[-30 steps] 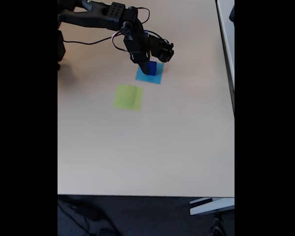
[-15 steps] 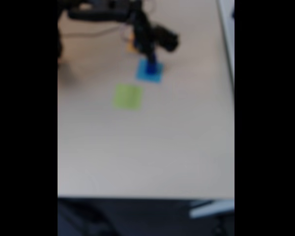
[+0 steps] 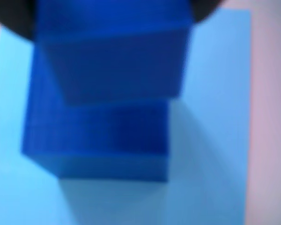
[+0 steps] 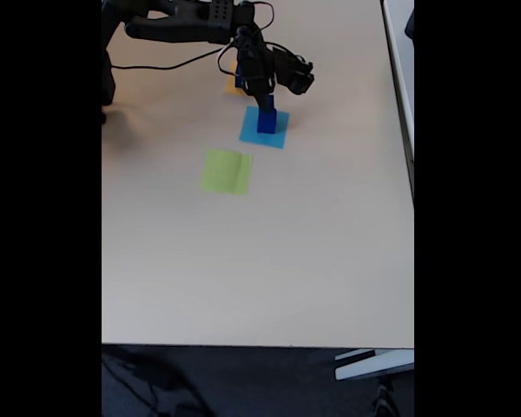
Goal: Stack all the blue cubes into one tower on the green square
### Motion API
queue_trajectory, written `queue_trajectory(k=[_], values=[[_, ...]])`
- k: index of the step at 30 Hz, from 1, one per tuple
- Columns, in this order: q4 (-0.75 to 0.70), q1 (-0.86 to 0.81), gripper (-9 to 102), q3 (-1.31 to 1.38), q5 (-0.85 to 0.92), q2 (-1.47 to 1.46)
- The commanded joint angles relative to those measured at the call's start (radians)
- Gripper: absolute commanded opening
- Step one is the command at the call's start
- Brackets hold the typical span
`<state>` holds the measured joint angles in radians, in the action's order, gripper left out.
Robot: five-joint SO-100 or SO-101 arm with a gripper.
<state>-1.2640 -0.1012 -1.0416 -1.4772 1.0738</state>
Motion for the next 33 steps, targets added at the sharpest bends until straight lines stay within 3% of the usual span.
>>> queue_trajectory(k=[1, 33], values=[[0.037, -0.018, 1, 0.005, 0.021, 0.026], [0.025, -0.017, 2, 0.094, 0.031, -0.021]])
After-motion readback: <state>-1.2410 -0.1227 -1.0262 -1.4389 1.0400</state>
